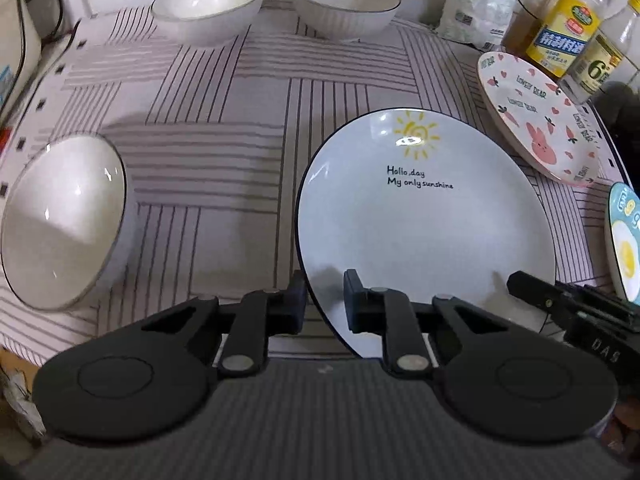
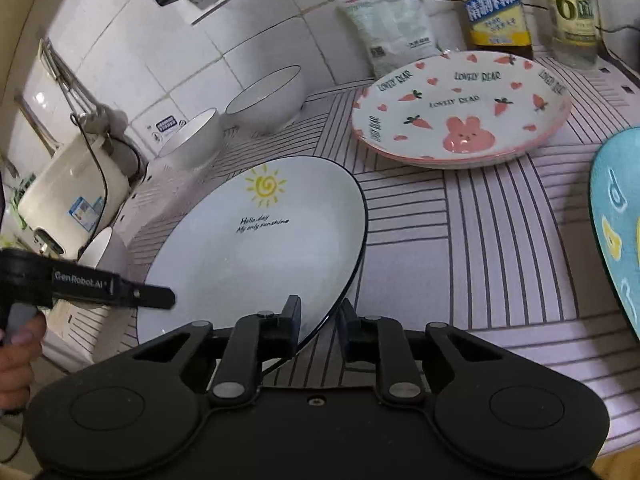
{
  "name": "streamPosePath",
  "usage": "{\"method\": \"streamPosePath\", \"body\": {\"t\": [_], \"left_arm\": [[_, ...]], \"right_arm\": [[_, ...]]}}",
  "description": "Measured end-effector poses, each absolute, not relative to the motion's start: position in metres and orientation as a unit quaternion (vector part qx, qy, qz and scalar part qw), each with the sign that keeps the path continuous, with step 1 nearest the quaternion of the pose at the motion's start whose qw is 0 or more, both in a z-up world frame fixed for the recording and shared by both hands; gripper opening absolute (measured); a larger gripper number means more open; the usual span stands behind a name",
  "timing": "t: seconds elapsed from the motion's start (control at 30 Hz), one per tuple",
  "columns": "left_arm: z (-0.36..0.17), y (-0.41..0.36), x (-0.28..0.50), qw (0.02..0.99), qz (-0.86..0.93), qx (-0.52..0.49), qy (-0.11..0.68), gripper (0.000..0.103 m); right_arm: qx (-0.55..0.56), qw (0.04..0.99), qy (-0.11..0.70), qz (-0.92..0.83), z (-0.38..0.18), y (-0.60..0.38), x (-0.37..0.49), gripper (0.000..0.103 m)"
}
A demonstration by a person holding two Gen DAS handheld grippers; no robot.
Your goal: Organize plates and bowls
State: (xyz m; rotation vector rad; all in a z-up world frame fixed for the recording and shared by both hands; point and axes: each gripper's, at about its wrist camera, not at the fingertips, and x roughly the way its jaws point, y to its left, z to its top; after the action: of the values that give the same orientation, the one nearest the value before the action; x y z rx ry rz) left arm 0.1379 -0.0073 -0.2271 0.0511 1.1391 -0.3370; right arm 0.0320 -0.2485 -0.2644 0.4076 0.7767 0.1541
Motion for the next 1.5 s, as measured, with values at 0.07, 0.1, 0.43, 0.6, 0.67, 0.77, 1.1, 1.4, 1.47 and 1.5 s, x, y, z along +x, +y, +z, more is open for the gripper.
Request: {"method": "streamPosePath", "body": {"t": [0.07, 0.1, 0.43, 0.6, 0.67, 0.77, 1.1, 1.4, 1.47, 1.5], "left_arm": [[-0.224, -0.009, 0.139, 0.829, -0.163, 0.037, 0.534, 0.018], [-0.221, -0.008, 0.140, 0.831, -0.164, 0.038, 0.530, 0.018], [-0.214, 0.008, 0.170, 0.835, -0.148, 0.008, 0.529, 0.018], [-0.219, 0.013, 0.188, 0.834, -0.135, 0.007, 0.535, 0.019], [-0.223, 0.015, 0.196, 0.832, -0.132, 0.008, 0.539, 0.019], [-0.228, 0.017, 0.204, 0.827, -0.127, 0.008, 0.548, 0.019], [-0.236, 0.010, 0.224, 0.817, -0.099, 0.040, 0.566, 0.021], [-0.220, 0.007, 0.208, 0.812, -0.076, 0.066, 0.575, 0.040], [-0.209, 0.009, 0.199, 0.814, -0.080, 0.048, 0.573, 0.043], [-0.205, 0.008, 0.195, 0.814, -0.080, 0.046, 0.573, 0.045]], "right_arm": [[0.211, 0.902, 0.370, 0.073, -0.262, -0.250, 0.033, 0.024], [0.209, 0.904, 0.367, 0.074, -0.261, -0.249, 0.034, 0.024], [0.177, 0.914, 0.346, 0.111, -0.241, -0.243, 0.070, 0.025], [0.165, 0.914, 0.349, 0.127, -0.240, -0.238, 0.095, 0.025], [0.162, 0.912, 0.354, 0.130, -0.242, -0.236, 0.106, 0.025], [0.163, 0.910, 0.359, 0.130, -0.245, -0.236, 0.117, 0.025], [0.123, 0.906, 0.390, 0.104, -0.257, -0.212, 0.135, 0.026], [0.121, 0.906, 0.398, 0.083, -0.230, -0.214, 0.114, 0.031], [0.119, 0.909, 0.393, 0.070, -0.220, -0.218, 0.102, 0.044], [0.118, 0.912, 0.389, 0.062, -0.214, -0.221, 0.093, 0.047]]}}
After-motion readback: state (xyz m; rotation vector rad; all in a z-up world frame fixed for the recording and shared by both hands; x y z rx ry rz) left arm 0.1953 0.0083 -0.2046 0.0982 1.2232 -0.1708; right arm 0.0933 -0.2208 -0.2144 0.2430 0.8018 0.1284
